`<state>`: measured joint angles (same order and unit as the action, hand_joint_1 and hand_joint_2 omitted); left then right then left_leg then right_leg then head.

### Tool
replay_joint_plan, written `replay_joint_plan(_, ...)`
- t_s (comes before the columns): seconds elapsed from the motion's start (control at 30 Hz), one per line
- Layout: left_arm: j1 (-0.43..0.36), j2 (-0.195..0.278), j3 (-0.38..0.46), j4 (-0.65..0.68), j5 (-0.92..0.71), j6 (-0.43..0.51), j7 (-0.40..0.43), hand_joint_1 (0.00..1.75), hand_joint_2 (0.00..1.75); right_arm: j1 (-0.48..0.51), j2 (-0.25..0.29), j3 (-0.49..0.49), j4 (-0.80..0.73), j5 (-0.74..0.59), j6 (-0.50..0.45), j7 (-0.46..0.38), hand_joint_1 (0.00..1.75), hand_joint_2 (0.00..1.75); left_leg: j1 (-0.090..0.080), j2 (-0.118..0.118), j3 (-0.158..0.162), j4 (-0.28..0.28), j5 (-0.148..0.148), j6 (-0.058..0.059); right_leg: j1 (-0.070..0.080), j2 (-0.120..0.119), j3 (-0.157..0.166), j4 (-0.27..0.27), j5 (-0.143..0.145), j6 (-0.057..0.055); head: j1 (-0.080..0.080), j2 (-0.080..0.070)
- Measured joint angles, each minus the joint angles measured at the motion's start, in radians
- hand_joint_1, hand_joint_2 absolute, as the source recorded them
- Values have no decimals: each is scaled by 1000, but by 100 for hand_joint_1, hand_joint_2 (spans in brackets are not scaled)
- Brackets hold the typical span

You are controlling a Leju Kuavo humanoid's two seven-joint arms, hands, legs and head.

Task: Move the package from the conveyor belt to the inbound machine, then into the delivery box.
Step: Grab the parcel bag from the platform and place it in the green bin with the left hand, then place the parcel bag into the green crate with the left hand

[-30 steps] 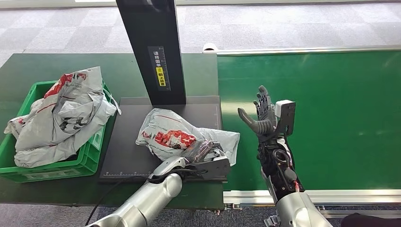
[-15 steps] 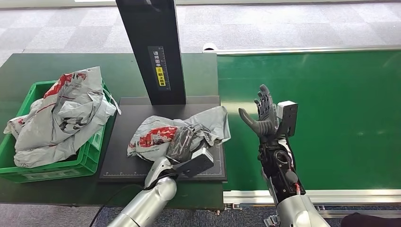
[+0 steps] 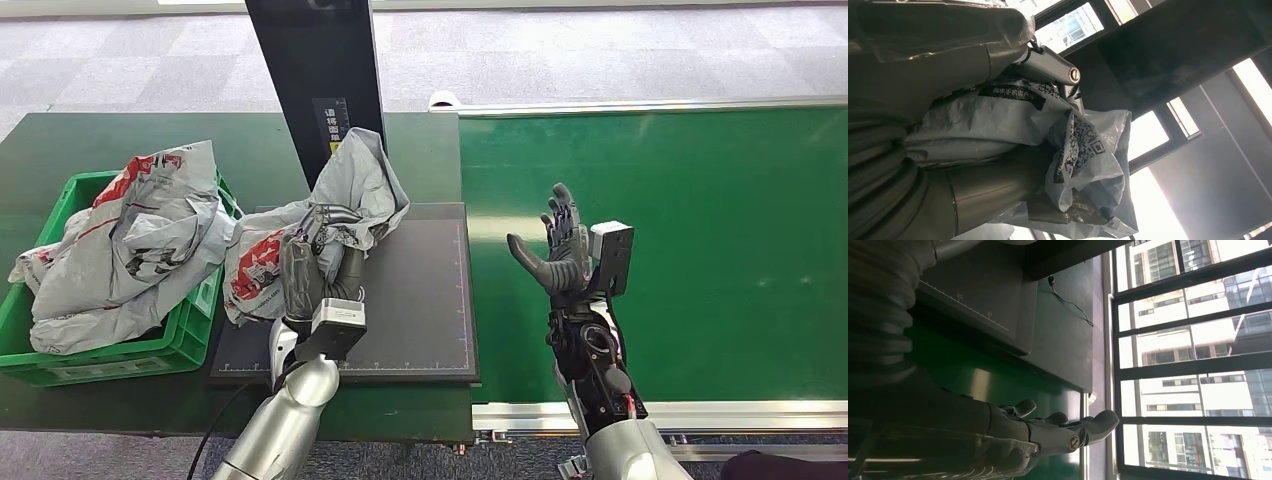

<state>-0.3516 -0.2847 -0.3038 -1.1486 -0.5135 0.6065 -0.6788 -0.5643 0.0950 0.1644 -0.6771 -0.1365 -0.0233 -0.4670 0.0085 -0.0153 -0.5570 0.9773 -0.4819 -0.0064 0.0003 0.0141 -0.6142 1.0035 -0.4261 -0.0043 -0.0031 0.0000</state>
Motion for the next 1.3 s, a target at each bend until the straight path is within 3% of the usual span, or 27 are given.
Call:
replay_joint_plan(0.23,7,1,8,-30,9,25,-7,175,175,0,0,0,0,-2,0,0,0,175,0,0,0,0,0,0,0,0,0,0,0,0,0,0)
replay_joint_plan(0.37,28,2,54,-132,-29,74,-16,175,175,-1,0,0,0,-3,4,-4,0,175,0,0,0,0,0,0,0,0,0,0,0,0,0,0)
replay_joint_plan(0.47,37,-5,154,-256,-176,75,-18,175,175,-1,0,0,0,-8,4,-11,0,175,1,1,0,0,0,0,0,0,0,0,0,0,0,0)
replay_joint_plan(0.57,17,-15,308,-358,-294,75,-19,175,175,1,0,0,0,-13,0,-15,0,175,1,2,0,0,0,0,1,1,0,0,0,0,0,0)
replay_joint_plan(0.83,-99,-42,655,-481,-412,75,-19,175,175,10,3,-1,0,-12,-7,-14,0,175,1,2,1,0,1,0,1,1,0,0,0,0,0,0)
replay_joint_plan(1.0,-128,-52,740,-518,-411,75,-19,175,175,11,8,-1,0,-11,-8,-14,0,175,1,2,0,0,0,0,1,1,0,0,0,0,0,0)
replay_joint_plan(1.3,-142,-59,783,-535,-411,75,-19,175,175,12,13,-1,-2,-11,-8,-14,0,175,1,2,0,0,0,0,0,1,0,0,0,0,0,0)
